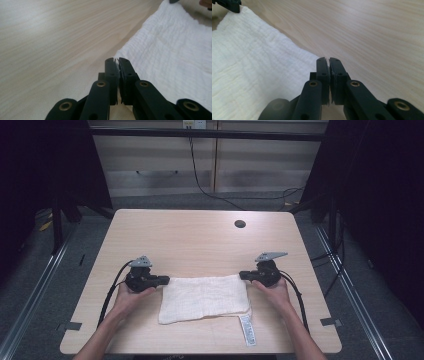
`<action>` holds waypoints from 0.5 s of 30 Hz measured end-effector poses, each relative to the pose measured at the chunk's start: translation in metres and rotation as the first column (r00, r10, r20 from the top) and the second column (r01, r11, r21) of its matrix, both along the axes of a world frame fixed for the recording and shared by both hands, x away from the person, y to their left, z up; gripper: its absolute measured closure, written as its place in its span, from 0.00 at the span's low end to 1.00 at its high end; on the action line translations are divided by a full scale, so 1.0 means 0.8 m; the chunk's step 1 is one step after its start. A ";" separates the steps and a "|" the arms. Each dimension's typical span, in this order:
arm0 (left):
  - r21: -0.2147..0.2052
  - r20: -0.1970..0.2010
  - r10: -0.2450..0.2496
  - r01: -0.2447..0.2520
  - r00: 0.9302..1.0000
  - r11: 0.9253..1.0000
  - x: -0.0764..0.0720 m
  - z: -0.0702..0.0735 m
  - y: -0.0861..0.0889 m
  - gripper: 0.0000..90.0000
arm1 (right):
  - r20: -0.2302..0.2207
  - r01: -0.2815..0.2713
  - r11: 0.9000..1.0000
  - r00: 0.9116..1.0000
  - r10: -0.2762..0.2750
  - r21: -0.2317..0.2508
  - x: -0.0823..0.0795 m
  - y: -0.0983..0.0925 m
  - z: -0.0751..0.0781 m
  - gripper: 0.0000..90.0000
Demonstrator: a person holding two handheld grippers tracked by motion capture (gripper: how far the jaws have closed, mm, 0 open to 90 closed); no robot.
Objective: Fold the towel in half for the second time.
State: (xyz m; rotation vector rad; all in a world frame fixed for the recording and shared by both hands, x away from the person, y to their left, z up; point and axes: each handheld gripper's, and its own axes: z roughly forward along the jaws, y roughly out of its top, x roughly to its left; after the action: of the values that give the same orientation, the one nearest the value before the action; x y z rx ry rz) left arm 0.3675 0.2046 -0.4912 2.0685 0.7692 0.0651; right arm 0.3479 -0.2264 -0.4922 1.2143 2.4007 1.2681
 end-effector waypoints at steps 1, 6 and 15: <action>0.002 0.006 0.001 -0.001 1.000 1.000 0.000 0.002 0.001 0.96 | 0.008 -0.001 1.000 1.000 0.001 0.006 0.000 -0.001 0.002 0.96; -0.023 0.033 0.012 -0.011 0.999 1.000 0.000 0.014 0.001 0.96 | 0.025 0.004 1.000 1.000 -0.005 0.021 -0.001 -0.004 0.010 0.96; -0.140 0.060 0.048 -0.039 0.997 0.989 0.009 0.043 0.003 0.96 | 0.071 -0.015 1.000 0.997 0.015 0.005 0.002 -0.002 0.028 0.96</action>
State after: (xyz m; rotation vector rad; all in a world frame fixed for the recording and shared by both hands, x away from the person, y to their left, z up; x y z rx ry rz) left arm 0.3744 0.2067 -0.4572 1.9096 0.7591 0.0987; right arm 0.3494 -0.2278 -0.4695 1.1349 2.3627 1.2998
